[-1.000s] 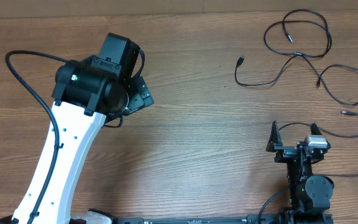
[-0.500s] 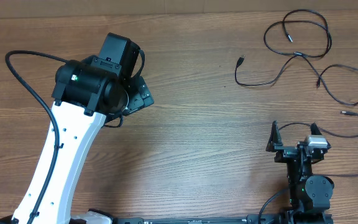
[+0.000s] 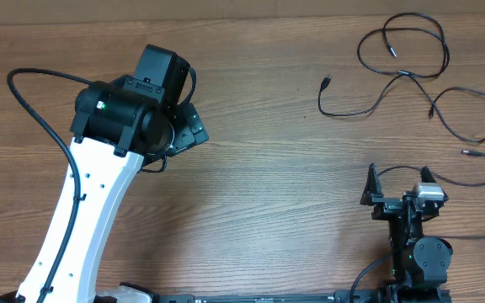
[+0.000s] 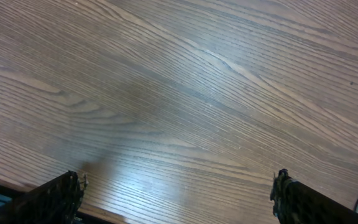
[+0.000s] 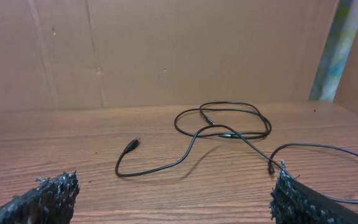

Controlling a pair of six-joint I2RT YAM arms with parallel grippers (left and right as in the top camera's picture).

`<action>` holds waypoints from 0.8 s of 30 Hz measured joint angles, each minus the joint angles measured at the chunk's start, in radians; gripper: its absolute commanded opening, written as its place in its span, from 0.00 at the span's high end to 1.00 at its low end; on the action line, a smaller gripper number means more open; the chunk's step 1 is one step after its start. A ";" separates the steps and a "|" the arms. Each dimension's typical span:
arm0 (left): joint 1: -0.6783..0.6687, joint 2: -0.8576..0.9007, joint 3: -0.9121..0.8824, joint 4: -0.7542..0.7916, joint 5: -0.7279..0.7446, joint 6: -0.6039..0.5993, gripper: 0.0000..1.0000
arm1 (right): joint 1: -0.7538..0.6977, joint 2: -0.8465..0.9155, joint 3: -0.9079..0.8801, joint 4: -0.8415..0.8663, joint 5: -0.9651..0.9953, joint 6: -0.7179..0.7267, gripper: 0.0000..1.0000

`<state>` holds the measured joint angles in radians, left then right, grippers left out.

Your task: Untangle cables

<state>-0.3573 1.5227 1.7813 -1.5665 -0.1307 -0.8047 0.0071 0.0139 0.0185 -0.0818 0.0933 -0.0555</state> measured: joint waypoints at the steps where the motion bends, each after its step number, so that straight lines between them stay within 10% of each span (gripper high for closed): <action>1: 0.000 0.000 0.000 0.000 0.000 0.000 0.00 | 0.000 0.000 0.000 0.000 0.000 0.000 0.00; 24: 0.000 -0.042 0.000 -0.005 -0.001 0.024 0.01 | 0.000 0.000 0.000 0.000 0.000 -0.001 0.00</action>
<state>-0.3573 1.4811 1.7813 -1.5711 -0.1318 -0.7803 0.0071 0.0139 0.0185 -0.0818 0.0933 -0.0563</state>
